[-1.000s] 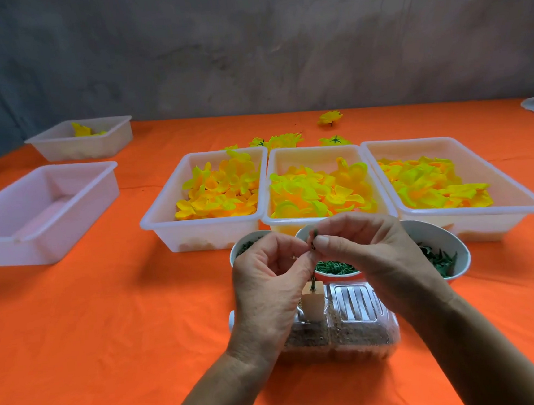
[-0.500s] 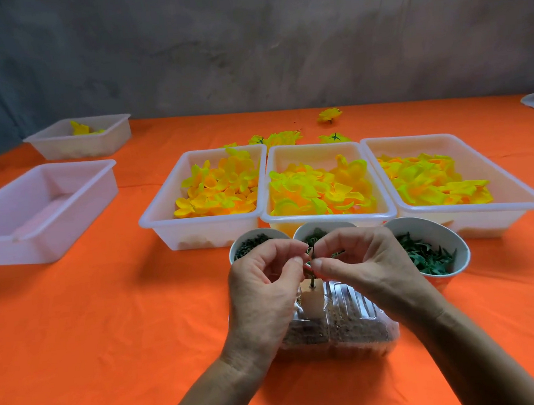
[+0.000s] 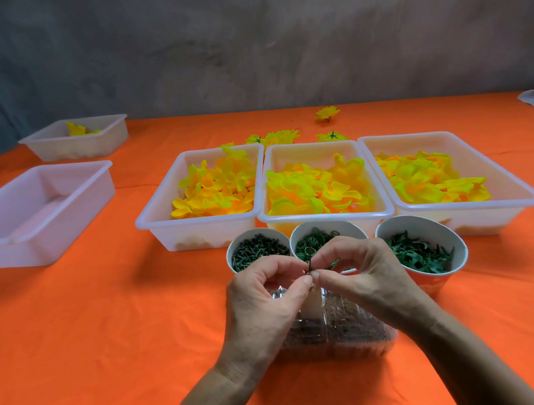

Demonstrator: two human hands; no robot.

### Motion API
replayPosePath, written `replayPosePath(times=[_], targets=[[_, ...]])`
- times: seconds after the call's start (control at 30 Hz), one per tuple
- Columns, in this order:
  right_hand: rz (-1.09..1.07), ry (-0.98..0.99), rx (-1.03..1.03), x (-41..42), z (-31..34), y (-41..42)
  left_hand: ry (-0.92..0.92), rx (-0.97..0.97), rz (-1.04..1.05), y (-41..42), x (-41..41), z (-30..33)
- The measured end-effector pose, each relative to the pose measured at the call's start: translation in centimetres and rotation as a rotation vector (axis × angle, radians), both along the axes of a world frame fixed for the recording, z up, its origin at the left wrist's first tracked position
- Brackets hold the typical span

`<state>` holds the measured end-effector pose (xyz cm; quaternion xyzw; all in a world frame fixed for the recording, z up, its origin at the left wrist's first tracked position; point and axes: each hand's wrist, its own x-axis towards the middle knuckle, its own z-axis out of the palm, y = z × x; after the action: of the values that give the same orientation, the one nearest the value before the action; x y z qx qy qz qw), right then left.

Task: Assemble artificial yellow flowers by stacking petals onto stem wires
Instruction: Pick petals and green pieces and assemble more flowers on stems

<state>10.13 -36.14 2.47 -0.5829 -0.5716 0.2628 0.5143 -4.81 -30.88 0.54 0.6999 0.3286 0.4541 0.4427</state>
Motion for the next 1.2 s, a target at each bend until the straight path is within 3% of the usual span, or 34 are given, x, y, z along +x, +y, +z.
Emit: replayPosePath(times=[0.67, 0.97, 1.2], targets=[[0.047, 0.098, 0.042, 0.4, -1.2, 0.1, -0.028, -0.006, -0.005, 0.6, 0.4, 0.1], [0.047, 0.132, 0.115, 0.3, -2.1, 0.1, 0.067, 0.091, -0.052, 1.0, 0.4, 0.6], [0.071, 0.251, 0.048, 0.9, -2.2, -0.1, 0.009, -0.013, -0.133, 1.4, 0.1, 0.4]])
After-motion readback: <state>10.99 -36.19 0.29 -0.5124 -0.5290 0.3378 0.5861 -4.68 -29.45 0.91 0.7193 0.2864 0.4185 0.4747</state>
